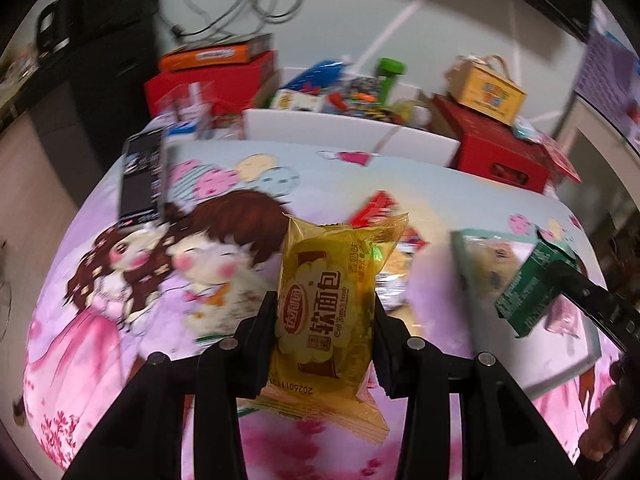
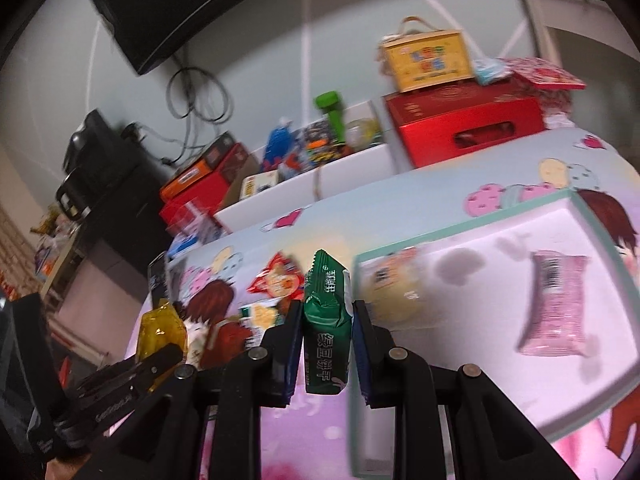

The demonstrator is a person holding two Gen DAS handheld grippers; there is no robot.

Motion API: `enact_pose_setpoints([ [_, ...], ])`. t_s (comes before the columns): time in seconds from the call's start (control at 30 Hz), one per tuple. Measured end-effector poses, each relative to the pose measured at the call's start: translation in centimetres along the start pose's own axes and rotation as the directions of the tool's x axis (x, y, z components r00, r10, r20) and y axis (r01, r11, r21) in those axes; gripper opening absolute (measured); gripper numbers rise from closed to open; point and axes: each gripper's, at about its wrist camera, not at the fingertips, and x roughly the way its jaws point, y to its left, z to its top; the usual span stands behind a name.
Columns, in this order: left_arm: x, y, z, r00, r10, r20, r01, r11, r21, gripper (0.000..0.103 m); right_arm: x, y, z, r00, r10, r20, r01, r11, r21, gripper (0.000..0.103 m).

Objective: Organize snacks
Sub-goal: 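Lower the yellow bag into the tray with the left tool while the right tool drops the green pack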

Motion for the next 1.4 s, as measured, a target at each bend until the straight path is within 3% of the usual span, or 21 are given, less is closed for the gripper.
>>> enact_pose_setpoints([
  [0.3,0.6,-7.6,-0.2,0.993,-0.111,-0.028,0.114,0.983,0.146,0.043,-3.2,-4.9,1.0,0.991,-0.118,0.060,0.113,0.990,0.085,0.025],
  [0.7,1.6,-15.2,-1.9,0.977,-0.190,-0.093,0.208,0.943,0.260,0.043,-7.5,-10.5,1.4,0.950,-0.295,0.100,0.273,0.944,0.184,0.025],
  [1.17,3.6,-19.2,-3.8,0.969,-0.191,-0.155,0.232,0.918,0.321,0.043,-8.0,-14.5,0.9,0.893,-0.449,0.034,0.430,0.873,0.231,0.025],
  [1.4,4.8,-20.0,-4.6,0.966,-0.173,-0.191,0.229,0.915,0.333,0.043,-6.7,-15.2,0.4,0.887,-0.462,-0.019,0.454,0.863,0.222,0.025],
])
